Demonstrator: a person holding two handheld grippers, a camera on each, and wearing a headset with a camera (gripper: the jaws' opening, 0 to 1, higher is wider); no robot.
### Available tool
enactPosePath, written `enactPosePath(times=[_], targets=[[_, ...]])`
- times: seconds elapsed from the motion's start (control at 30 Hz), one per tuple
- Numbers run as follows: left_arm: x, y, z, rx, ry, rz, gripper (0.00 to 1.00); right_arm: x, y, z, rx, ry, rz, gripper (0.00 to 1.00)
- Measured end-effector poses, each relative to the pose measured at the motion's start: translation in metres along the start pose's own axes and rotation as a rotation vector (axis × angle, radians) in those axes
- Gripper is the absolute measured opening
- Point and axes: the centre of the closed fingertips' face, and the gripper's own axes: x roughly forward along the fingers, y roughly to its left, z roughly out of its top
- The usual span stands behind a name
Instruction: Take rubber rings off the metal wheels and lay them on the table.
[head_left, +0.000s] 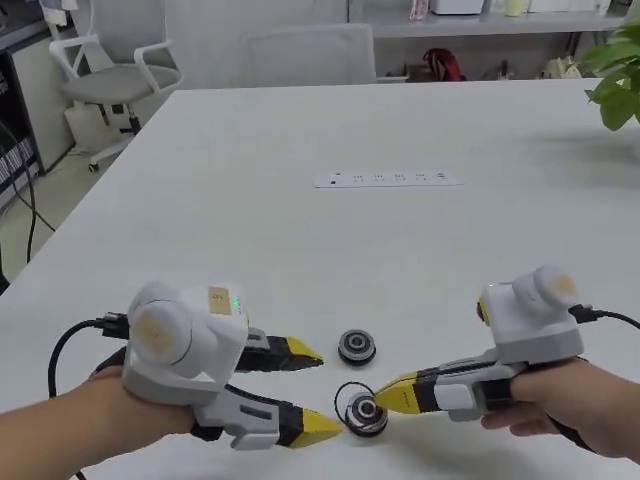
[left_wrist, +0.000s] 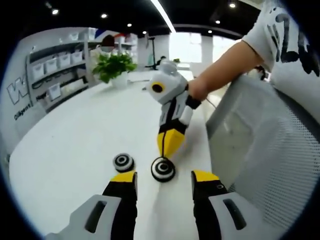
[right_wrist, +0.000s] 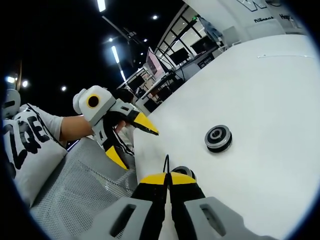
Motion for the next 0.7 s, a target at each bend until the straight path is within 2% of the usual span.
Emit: enactPosePath(times=[0.2,0.7], targets=[[-0.009,0.007,-0.001,-0.018,-0.020,0.024,0.55,0.004,0.004,0.005,-0.012,0.002,0.011,0.00],[-0.031,0.022,-0.018,-0.064,-0.026,0.077,0.66,0.020,0.004,0.019,-0.047,-0.002,0.001,0.00]])
